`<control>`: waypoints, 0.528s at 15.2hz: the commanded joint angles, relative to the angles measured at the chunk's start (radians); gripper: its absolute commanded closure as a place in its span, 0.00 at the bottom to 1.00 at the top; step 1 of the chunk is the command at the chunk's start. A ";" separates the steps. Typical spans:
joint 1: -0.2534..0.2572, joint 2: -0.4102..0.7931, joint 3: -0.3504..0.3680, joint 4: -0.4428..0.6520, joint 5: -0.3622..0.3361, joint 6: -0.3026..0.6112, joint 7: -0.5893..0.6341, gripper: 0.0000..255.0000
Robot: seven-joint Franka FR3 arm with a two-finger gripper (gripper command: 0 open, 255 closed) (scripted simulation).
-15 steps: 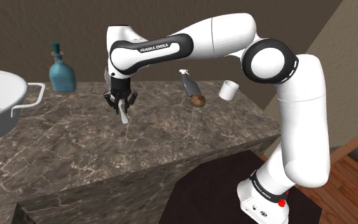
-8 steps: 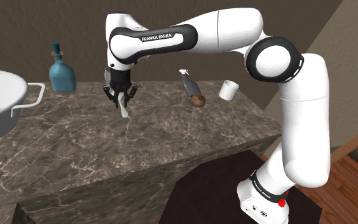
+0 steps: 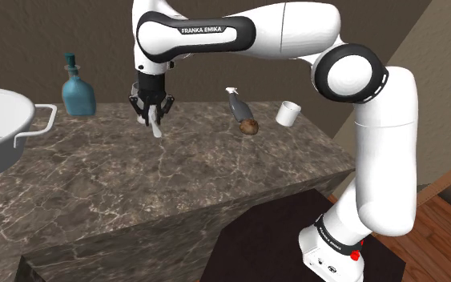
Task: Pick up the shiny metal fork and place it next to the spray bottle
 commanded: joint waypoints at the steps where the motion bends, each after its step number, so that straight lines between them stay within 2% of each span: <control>1: 0.001 -0.004 0.001 0.023 0.001 -0.027 0.001 1.00; 8: 0.007 -0.010 0.003 0.108 0.003 -0.117 0.004 1.00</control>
